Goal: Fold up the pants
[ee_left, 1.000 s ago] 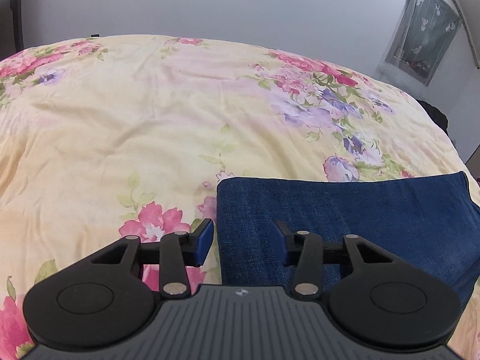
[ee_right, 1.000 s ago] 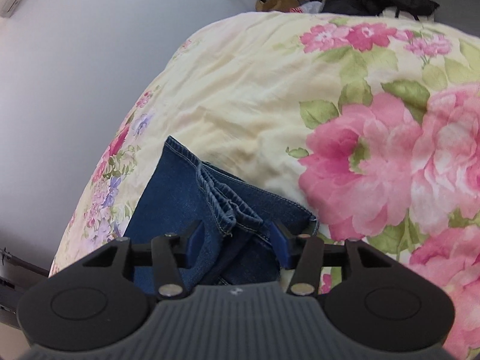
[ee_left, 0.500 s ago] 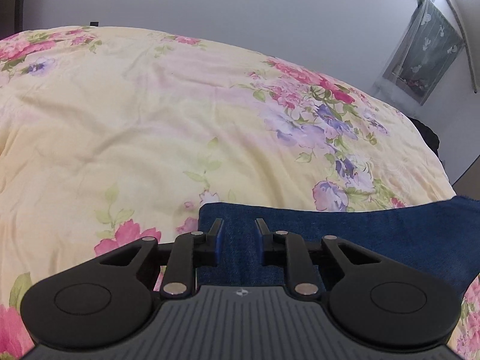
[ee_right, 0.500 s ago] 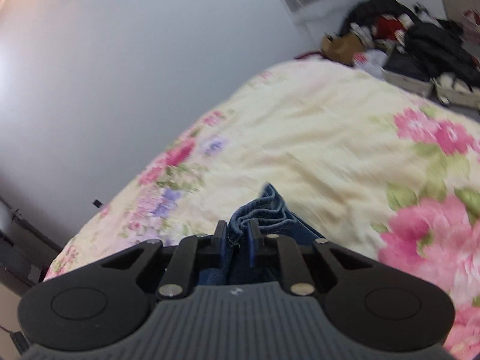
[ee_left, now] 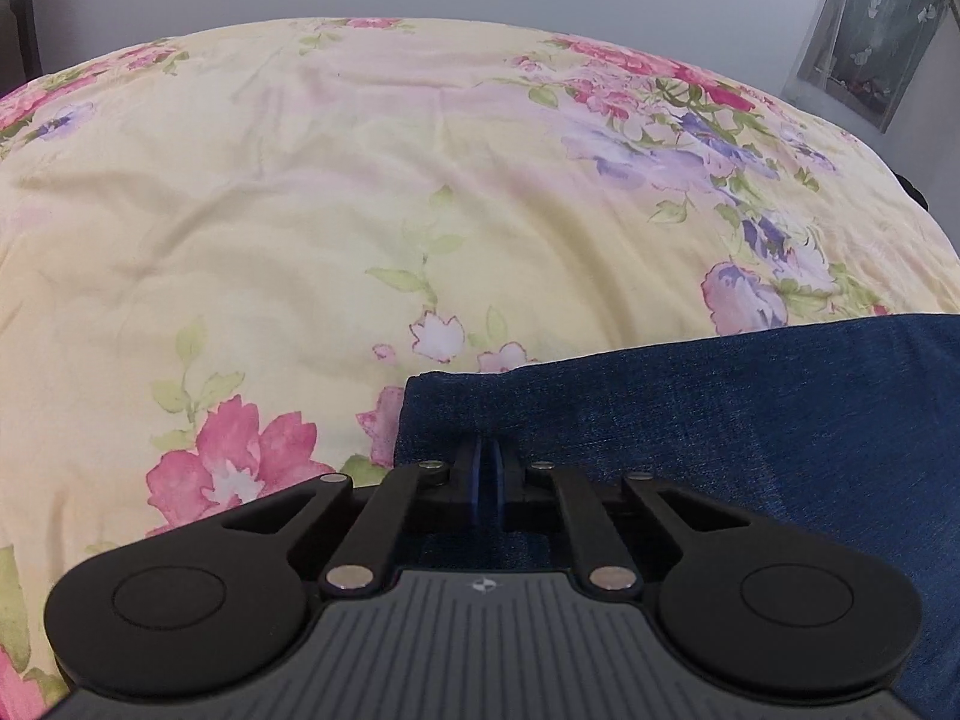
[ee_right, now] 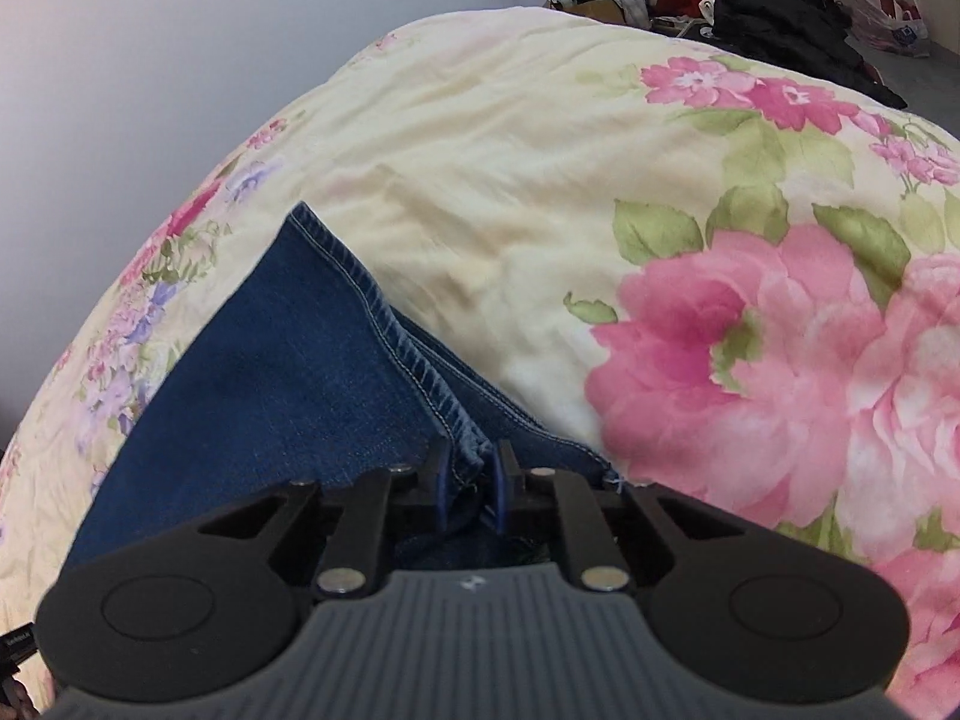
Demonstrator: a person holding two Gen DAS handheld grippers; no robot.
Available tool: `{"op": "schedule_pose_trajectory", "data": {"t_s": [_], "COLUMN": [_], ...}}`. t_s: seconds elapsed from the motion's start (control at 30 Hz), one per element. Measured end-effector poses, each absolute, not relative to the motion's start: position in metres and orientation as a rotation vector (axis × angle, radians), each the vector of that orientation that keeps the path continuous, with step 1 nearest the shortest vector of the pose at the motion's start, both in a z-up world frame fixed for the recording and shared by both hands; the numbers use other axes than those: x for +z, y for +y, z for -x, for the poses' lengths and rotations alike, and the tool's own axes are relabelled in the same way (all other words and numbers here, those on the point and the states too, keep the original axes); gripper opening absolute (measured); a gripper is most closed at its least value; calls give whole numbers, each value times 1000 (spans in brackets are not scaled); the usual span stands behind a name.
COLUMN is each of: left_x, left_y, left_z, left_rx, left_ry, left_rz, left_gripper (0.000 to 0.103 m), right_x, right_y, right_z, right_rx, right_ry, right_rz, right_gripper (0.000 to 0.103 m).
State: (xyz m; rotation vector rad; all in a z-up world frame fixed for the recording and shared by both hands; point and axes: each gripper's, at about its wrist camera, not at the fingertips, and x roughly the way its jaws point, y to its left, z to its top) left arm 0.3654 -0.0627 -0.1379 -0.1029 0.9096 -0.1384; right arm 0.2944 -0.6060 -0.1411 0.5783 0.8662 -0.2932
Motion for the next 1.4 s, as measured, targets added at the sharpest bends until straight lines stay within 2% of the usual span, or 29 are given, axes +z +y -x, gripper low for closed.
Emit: {"op": "schedule_pose_trajectory", "data": {"t_s": [0.17,0.23,0.33,0.47,0.63,0.9,1.1,1.2,1.4], "left_x": [-127,-114,-96,-89,-105,-139,-119,-110,-94], "left_y": [-60,-59,-61,-70,-75,-61,-62,-60,-65], "left_z": [-363,-351,-321,-277,-243,-235,-220,-207,-183], "left_rx": [-129,-156,-210,-281,-278,-286,-256,-245,-266], "left_ry": [922,904,877,853,835,892,871,855,810], "left_rz": [77,30,-21,-45,-88,-28,-41,6,-21], "left_gripper": [8,8,8,8,8,7,7,8,8], "right_x": [-138,-121,-96,-80,-107,-148,-116,-97,-95], "right_y": [-597,-584,-564,-544,-531,-547,-518,-483,-403], "right_z": [-295,-291,-276,-267,-282,-277,-265,-232,-170], "right_rx": [-305,-318,-327,-222,-175,-204,-268,-192,-35], "right_ry": [868,849,771,680,762,817,844,847,887], "right_rz": [-498,-355,-155,-66,-58,-185,-116,-157,-280], "right_gripper": [9,14,17,17,16,13,16,23,23]}}
